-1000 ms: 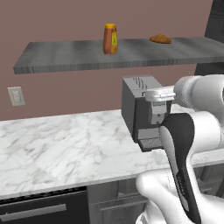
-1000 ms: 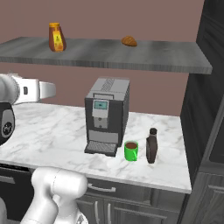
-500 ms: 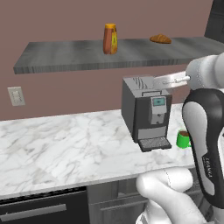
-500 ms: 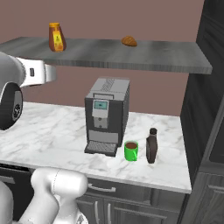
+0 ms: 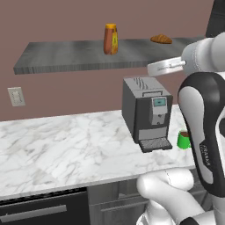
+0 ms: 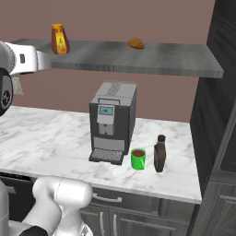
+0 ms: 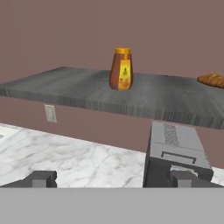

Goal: Pick the syrup bottle and honey bottle from the shelves and place them next to the mug.

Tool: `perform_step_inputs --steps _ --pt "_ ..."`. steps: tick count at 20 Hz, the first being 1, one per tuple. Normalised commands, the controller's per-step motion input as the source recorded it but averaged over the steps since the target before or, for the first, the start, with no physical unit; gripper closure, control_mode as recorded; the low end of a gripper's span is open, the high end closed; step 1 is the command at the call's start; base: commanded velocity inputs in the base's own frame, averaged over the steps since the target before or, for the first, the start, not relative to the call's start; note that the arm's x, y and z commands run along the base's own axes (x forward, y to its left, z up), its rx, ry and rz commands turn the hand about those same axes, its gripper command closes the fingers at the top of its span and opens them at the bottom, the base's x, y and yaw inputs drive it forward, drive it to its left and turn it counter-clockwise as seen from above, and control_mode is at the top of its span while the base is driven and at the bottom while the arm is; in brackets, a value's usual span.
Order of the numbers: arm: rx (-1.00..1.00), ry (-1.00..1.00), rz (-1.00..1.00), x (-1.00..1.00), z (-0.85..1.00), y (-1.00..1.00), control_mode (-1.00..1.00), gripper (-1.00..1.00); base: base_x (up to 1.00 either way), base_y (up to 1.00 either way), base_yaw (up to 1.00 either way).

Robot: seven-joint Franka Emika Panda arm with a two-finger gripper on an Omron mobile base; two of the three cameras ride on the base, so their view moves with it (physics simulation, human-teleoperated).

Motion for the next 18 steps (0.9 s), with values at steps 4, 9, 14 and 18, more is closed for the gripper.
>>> perform_step_inputs --steps 4,9,14,18 --pt "-0.01 0.00 0.00 0.01 0.21 0.02 -1.00 -1.00 0.00 0.00 0.00" --pt "0.00 -0.01 0.00 0.38 -0.01 0.00 -1.00 -1.00 0.00 0.00 0.00" --pt "0.00 0.05 -0.01 0.76 -0.03 0.07 -1.00 -1.00 0.00 0.00 0.00" --pt "0.00 0.05 -0.04 0.74 0.00 0.24 -1.00 -1.00 0.00 0.00 0.00"
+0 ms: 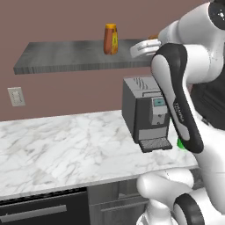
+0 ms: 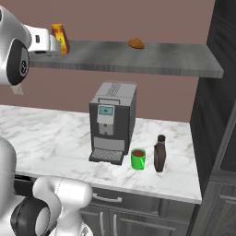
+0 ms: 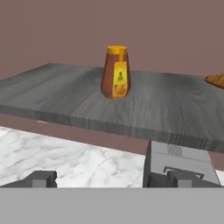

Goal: Pick the syrup bottle and honey bottle from the shelves and place them next to the mug.

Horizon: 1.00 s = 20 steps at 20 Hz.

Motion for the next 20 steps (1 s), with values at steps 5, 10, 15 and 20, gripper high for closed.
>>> perform_step_inputs --steps 5,10,15,20 --pt "0.00 0.01 -0.07 0.47 0.00 0.28 -1.00 -1.00 0.00 0.00 0.00" --pt "0.00 0.07 -0.08 0.28 0.00 0.17 -1.00 -1.00 0.00 0.00 0.00" --pt "0.00 0.06 -0.02 0.31 0.00 0.05 -1.00 -1.00 0.00 0.00 0.00" --pt "0.00 0.00 0.00 0.17 0.03 0.00 -1.00 -1.00 0.00 0.00 0.00"
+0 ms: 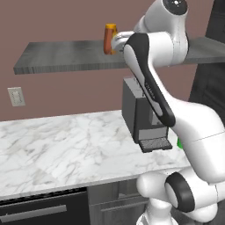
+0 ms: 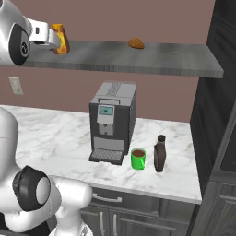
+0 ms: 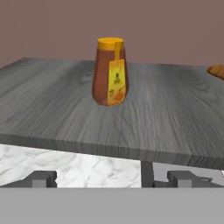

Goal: Pick the syrup bottle and honey bottle from the shelves and place them next to the mug.

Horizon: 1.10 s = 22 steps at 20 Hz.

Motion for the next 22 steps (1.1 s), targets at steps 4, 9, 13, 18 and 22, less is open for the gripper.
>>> perform_step_inputs --steps 4,9,13,18,22 --pt "0.00 -0.03 0.00 0.14 0.00 0.00 -1.00 -1.00 0.00 0.00 0.00" --pt "0.00 -0.01 0.00 0.33 0.00 0.00 -1.00 -1.00 0.00 0.00 0.00" --pt "0.00 0.00 0.00 0.38 0.02 0.00 -1.00 -1.00 0.00 0.00 0.00" --pt "0.01 0.00 0.01 0.16 0.16 0.00 -1.00 -1.00 0.00 0.00 0.00" --pt "0.02 0.00 0.02 0.04 0.17 0.00 -1.00 -1.00 0.00 0.00 0.00"
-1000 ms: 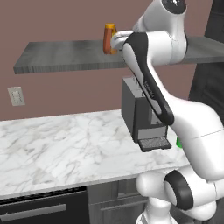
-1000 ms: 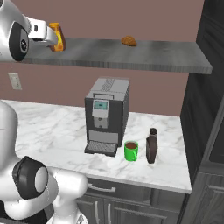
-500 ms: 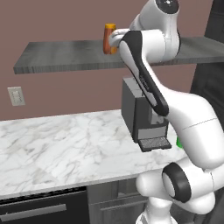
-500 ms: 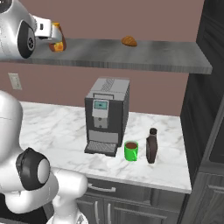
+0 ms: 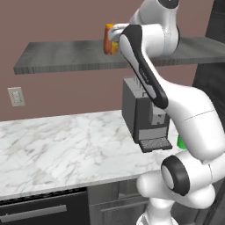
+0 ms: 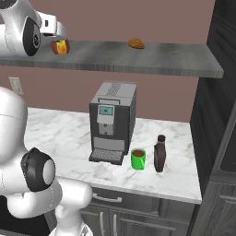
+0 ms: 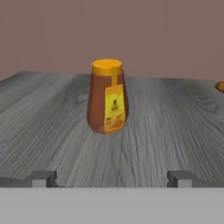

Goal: Pick the syrup bottle and honey bottle from the shelves and place them next to the mug.

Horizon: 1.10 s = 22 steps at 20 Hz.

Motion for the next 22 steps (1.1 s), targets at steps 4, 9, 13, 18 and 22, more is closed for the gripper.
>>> perform_step_inputs --steps 4,9,13,18,22 --pt "0.02 0.00 0.04 0.05 0.16 0.06 -1.00 -1.00 0.00 0.00 0.00" --pt "0.01 0.00 0.05 0.18 0.02 0.00 -1.00 -1.00 0.00 0.00 0.00" --pt "0.00 0.00 0.02 0.31 0.00 0.00 -1.00 -1.00 0.00 0.00 0.00" --pt "0.00 0.00 0.00 0.34 0.00 0.00 -1.00 -1.00 0.00 0.00 0.00" --pt "0.00 0.01 0.00 0.27 0.00 0.01 -1.00 -1.00 0.00 0.00 0.00"
